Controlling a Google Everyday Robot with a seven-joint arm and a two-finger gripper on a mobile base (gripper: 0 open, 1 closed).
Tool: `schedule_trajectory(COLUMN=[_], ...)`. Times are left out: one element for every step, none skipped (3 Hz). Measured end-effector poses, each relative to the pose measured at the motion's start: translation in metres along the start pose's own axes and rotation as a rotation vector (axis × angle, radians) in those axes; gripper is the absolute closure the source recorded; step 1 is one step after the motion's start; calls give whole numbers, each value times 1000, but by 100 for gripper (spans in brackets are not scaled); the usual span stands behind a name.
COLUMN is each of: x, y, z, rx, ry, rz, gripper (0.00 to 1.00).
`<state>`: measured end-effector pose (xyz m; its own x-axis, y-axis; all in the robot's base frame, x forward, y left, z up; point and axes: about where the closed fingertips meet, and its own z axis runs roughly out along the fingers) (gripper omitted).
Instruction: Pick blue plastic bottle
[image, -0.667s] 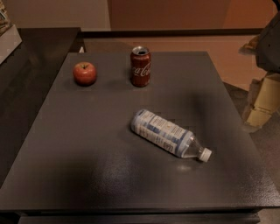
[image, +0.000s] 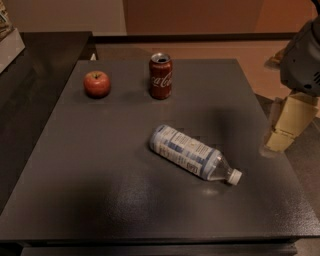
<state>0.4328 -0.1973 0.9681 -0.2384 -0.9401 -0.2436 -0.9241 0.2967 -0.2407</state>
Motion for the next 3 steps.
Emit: schedule_trajectory(x=[-20,-41,-61], y=[11,21,35], z=[24,52,75], rx=[-21,-53,-96], ry=[-27,-44,-37], rz=[37,77,101], gripper=[0,0,0])
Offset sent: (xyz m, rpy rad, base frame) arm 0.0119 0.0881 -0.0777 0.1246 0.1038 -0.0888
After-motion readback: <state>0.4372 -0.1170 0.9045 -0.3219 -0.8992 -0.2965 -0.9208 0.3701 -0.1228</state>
